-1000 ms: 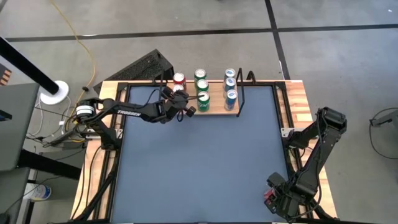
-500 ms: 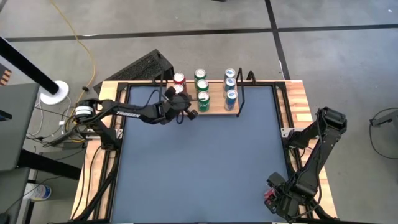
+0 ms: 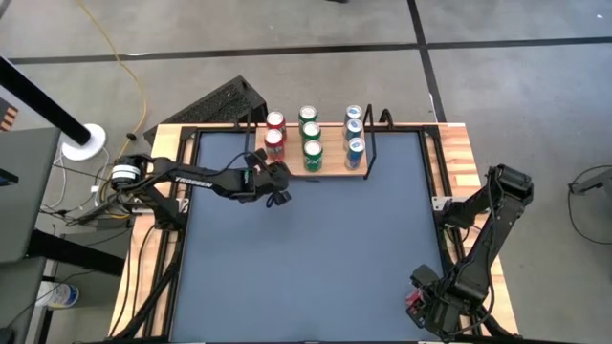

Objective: Place canned beverage on shelf
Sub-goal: Put the top red soda can on the shelf aligned with the other red soda can

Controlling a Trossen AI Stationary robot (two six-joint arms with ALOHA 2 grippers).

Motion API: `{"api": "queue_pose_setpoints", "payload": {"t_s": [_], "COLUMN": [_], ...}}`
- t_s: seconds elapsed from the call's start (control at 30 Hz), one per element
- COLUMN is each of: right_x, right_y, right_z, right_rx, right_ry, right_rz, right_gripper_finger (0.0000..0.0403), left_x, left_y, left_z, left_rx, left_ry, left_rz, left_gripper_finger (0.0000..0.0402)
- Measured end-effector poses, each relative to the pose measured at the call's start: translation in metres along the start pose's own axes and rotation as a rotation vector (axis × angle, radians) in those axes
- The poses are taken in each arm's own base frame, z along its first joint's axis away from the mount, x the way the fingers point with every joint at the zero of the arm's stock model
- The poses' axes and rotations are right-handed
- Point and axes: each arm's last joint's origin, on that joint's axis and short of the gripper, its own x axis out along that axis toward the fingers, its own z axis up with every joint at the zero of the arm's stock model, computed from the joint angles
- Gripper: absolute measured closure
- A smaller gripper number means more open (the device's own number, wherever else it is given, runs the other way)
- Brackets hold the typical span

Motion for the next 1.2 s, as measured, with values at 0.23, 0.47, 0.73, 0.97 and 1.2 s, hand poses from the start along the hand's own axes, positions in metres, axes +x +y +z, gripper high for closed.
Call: {"api": "queue_pose_setpoints", "payload": {"t_s": [0.23, 0.47, 0.73, 0.97, 1.2], "right_x": [0.0, 0.0, 0.0, 0.0, 0.0], "right_y": [0.0, 0.0, 0.0, 0.0, 0.0], "right_z": [0.0, 0.0, 0.0, 0.0, 0.0], "right_rx": [0.001, 0.001, 0.001, 0.001, 0.001], "right_ry": [0.0, 0.0, 0.0, 0.0, 0.0], "right_rz": [0.0, 0.001, 0.001, 0.001, 0.001], "right_gripper_finger": [0.0121, 0.0121, 0.0121, 0.0121, 0.0121], "left_x": [0.011, 0.017, 0.021, 0.025, 0.029], "left_y": [0.015, 0.023, 0.028, 0.033, 0.039], "left_z": [-0.001, 0.0, 0.0, 0.001, 0.002], "left_rx": [0.001, -0.011, -0.021, -0.039, -0.048], "left_ry": [0.025, 0.021, 0.025, 0.015, 0.005], "left_rz": [0.006, 0.006, 0.0, 0.003, 0.005], "left_gripper_finger": [0.0401, 0.0401, 0.0401, 0.0401, 0.0401]}}
